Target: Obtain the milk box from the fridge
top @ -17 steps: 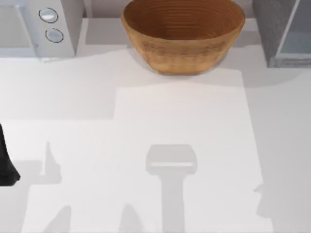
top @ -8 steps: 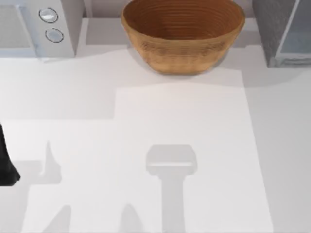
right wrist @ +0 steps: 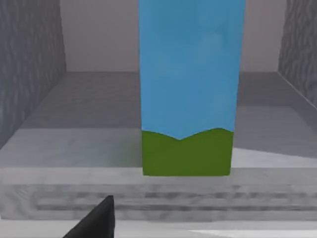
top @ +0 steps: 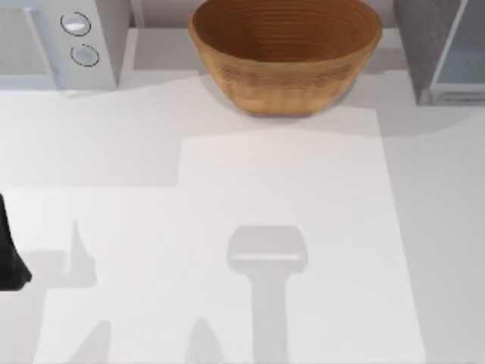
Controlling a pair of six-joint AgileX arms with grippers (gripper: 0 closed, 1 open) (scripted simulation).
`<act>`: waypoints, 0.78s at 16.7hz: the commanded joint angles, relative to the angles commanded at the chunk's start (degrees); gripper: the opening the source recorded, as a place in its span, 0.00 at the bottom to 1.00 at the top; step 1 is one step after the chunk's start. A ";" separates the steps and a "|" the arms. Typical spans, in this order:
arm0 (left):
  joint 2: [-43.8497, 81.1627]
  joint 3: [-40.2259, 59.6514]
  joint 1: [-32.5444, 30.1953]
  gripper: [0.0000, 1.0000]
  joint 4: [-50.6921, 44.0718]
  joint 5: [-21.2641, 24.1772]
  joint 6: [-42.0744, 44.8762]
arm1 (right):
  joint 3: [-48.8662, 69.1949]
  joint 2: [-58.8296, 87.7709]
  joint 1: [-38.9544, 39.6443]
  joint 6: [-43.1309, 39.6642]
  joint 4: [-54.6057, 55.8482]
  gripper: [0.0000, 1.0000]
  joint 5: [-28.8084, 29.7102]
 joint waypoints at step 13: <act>0.00 0.00 0.00 1.00 0.00 0.00 0.00 | 30.00 12.01 10.97 0.07 -17.15 1.00 11.45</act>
